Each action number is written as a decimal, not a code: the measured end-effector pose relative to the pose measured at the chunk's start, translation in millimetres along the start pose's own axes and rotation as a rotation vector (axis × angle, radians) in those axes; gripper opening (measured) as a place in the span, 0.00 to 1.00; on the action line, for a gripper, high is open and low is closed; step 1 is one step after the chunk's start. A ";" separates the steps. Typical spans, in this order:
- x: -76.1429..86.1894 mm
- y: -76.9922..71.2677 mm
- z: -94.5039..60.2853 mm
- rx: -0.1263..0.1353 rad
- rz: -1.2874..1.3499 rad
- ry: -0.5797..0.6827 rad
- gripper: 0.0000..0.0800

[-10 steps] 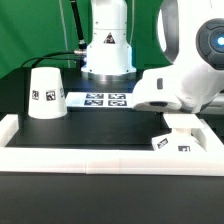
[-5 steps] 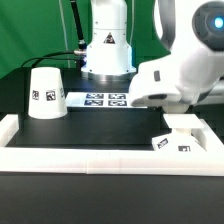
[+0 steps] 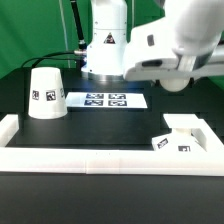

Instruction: Assemble lamp

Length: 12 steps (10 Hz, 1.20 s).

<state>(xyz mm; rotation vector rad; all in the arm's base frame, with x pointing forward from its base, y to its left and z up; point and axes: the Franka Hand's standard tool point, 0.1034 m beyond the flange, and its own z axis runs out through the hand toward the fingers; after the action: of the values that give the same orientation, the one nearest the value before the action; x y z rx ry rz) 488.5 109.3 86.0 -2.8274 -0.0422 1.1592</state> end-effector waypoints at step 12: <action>14.6 7.2 -82.9 -0.005 -0.053 0.664 0.72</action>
Offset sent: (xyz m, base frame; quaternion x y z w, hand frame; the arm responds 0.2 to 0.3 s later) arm 0.0142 -0.0221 -0.0249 -0.0199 0.2328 -0.0538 0.9708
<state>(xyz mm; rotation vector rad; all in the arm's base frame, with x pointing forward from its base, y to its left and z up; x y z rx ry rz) 557.0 97.3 134.0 -3.0309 -0.0735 0.1702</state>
